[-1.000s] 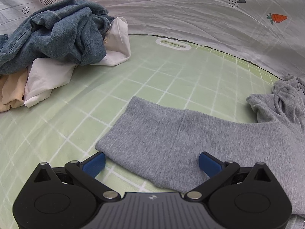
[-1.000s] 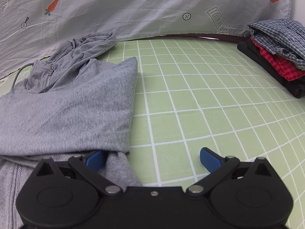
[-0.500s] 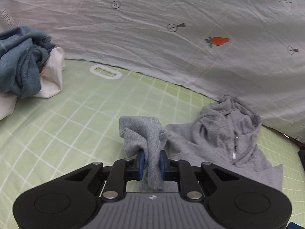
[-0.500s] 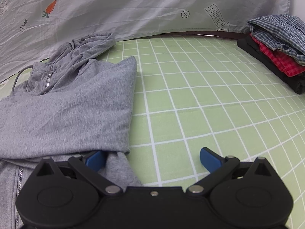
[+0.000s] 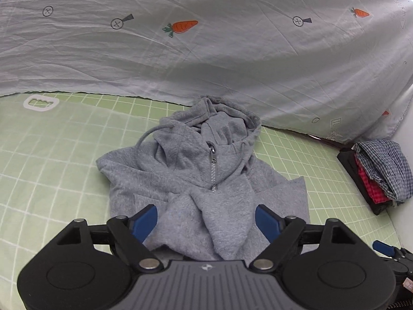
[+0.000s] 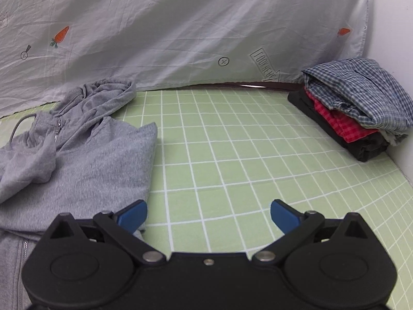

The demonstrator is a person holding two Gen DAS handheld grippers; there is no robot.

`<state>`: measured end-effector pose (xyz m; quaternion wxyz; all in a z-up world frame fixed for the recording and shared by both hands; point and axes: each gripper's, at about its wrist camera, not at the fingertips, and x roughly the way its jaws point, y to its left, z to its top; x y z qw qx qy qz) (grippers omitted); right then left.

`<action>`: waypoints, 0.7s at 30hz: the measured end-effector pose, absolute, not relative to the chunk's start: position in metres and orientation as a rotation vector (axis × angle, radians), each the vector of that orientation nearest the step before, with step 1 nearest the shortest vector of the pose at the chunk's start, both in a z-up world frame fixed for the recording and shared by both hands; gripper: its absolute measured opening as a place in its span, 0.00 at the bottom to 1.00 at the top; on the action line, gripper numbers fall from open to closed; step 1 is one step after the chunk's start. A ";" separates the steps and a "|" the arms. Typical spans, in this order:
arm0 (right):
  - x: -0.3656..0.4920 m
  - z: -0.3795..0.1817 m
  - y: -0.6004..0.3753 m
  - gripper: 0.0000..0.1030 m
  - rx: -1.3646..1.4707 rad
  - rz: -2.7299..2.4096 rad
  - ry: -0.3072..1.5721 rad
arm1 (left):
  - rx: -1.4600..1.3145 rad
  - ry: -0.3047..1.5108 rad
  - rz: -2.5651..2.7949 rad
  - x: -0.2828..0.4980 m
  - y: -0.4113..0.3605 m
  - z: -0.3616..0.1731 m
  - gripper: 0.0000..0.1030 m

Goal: Fold clothes

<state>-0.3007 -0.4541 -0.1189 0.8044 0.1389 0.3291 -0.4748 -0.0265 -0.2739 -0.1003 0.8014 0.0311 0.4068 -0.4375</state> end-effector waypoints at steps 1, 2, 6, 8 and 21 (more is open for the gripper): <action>-0.300 -0.115 -0.456 1.00 0.304 -1.015 0.694 | 0.070 0.869 -0.907 -0.023 -0.269 -0.100 0.82; -0.296 -0.112 -0.458 1.00 0.309 -1.003 0.689 | 0.072 0.865 -0.875 -0.020 -0.265 -0.100 0.82; -0.263 -0.104 -0.460 1.00 0.307 -0.923 0.684 | 0.003 0.886 -0.776 -0.001 -0.244 -0.102 0.82; -0.242 -0.103 -0.458 1.00 0.296 -0.880 0.693 | 0.016 0.894 -0.721 0.004 -0.240 -0.106 0.82; -0.135 -0.112 -0.407 0.97 0.264 -0.688 0.742 | 0.165 0.978 -0.745 -0.009 -0.245 -0.133 0.82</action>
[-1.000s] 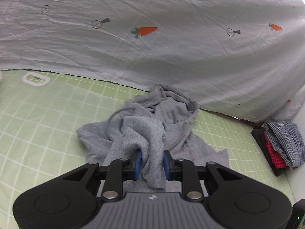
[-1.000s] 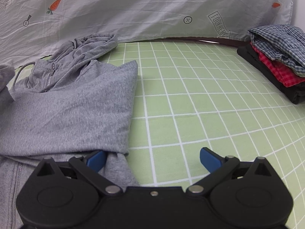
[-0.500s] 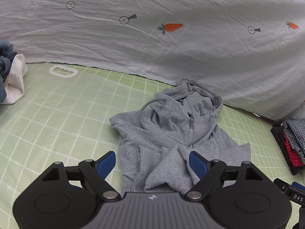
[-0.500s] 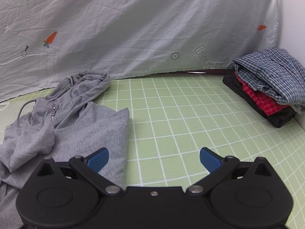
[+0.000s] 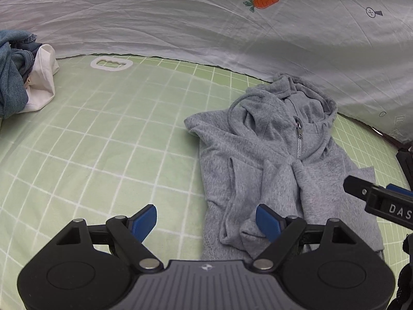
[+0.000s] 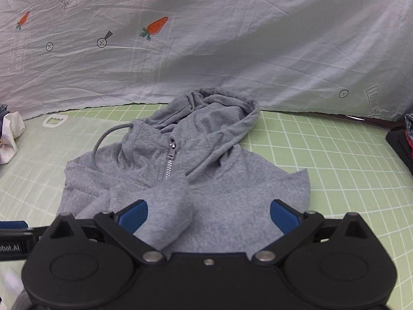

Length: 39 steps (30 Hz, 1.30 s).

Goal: Fold clothes

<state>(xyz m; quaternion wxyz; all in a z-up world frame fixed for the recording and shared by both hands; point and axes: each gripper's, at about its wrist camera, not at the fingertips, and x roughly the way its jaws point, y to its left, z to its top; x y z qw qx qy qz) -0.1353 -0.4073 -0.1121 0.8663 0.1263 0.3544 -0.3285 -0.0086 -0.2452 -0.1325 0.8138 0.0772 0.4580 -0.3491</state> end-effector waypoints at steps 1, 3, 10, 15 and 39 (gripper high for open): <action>-0.132 -0.112 -0.403 0.94 0.264 -0.675 0.738 | 0.182 0.970 -0.768 -0.012 -0.247 -0.132 0.82; -0.129 -0.113 -0.396 0.90 0.262 -0.651 0.737 | 0.210 0.962 -0.803 -0.016 -0.251 -0.133 0.82; -0.126 -0.117 -0.381 0.48 0.285 -0.560 0.739 | 0.233 0.992 -0.826 -0.016 -0.255 -0.141 0.84; -0.122 -0.117 -0.371 0.39 0.284 -0.478 0.726 | 0.238 0.994 -0.820 -0.017 -0.255 -0.142 0.85; -0.243 -0.112 -0.428 0.03 0.344 -0.715 0.653 | 0.190 0.943 -0.718 -0.019 -0.254 -0.126 0.88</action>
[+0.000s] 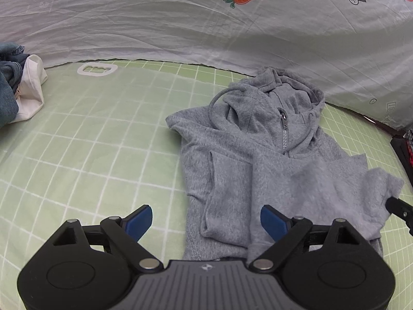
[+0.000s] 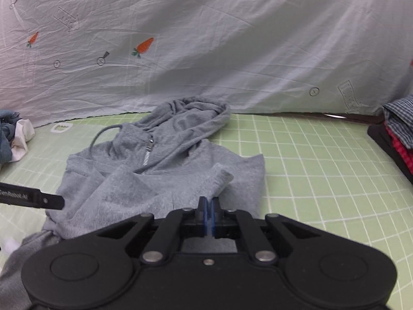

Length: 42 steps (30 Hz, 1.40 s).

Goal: Fold clothes

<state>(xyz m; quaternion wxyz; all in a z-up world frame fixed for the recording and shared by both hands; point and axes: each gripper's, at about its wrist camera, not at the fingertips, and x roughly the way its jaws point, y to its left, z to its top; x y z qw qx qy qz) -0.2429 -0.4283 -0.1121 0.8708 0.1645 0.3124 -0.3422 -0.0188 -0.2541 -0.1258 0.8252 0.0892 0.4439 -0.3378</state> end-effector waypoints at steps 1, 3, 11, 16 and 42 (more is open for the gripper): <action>-0.248 -0.116 -0.434 0.04 0.381 -0.731 0.660 | 0.180 0.944 -0.712 -0.017 -0.253 -0.124 0.88; -0.254 -0.122 -0.443 0.08 0.440 -0.755 0.674 | 0.155 0.953 -0.710 -0.014 -0.253 -0.123 0.88; -0.255 -0.124 -0.461 0.47 0.542 -0.750 0.614 | 0.129 0.948 -0.792 -0.012 -0.267 -0.115 0.86; -0.239 -0.133 -0.473 0.62 0.536 -0.697 0.663 | 0.159 0.953 -0.916 -0.013 -0.292 -0.113 0.68; -0.214 -0.139 -0.483 0.46 0.490 -0.544 0.644 | 0.062 1.059 -0.808 0.011 -0.290 -0.138 0.05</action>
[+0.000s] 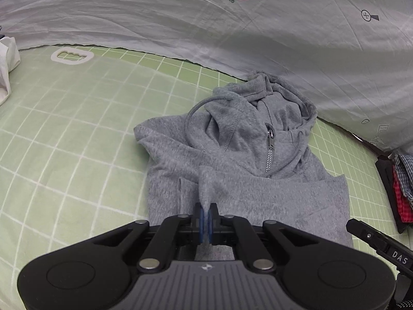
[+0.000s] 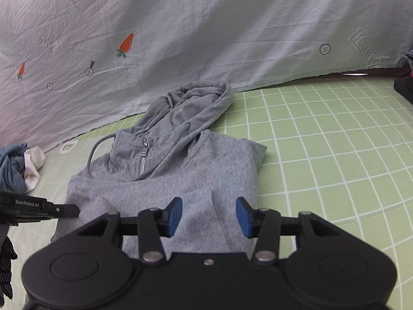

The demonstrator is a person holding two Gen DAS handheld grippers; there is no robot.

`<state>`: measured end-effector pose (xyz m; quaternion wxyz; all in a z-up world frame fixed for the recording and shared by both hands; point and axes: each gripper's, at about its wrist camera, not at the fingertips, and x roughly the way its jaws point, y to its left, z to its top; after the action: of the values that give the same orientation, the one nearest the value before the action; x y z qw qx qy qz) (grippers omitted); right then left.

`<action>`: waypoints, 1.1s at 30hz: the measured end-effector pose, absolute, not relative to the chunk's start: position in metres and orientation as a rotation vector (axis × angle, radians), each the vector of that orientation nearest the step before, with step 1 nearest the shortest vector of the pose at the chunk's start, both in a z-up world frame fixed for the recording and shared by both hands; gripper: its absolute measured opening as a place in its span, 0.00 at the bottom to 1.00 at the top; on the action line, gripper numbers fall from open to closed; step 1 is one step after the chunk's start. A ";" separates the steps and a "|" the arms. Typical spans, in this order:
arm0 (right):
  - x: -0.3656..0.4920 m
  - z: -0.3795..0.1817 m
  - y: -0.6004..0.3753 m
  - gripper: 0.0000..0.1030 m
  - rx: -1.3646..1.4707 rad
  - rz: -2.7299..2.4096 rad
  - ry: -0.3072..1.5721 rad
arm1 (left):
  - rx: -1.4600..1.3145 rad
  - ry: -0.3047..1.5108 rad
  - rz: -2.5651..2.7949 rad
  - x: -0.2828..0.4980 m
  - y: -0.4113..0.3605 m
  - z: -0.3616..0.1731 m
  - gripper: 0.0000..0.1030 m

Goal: Fold clothes

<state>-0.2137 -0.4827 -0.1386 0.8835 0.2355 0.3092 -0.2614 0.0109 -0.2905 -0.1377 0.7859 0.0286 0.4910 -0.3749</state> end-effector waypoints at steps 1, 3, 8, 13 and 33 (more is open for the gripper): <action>-0.209 -0.142 -0.482 0.46 0.476 -0.531 0.663 | 0.067 1.057 -0.809 0.010 -0.291 -0.137 0.05; -0.199 -0.149 -0.481 0.43 0.453 -0.509 0.711 | 0.073 1.055 -0.810 0.010 -0.292 -0.137 0.05; -0.204 -0.142 -0.484 0.08 0.454 -0.505 0.682 | 0.083 1.018 -0.829 0.007 -0.292 -0.127 0.04; -0.226 -0.111 -0.488 0.07 0.469 -0.586 0.553 | 0.096 0.927 -0.869 -0.001 -0.292 -0.100 0.04; -0.200 -0.112 -0.519 1.00 0.357 -0.711 0.674 | 0.131 0.859 -0.673 0.052 -0.298 -0.096 0.97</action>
<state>-0.1998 -0.5192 -0.1120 0.8671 0.1707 0.3221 -0.3396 0.0525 -0.2982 -0.0957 0.8527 0.0623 0.4083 -0.3198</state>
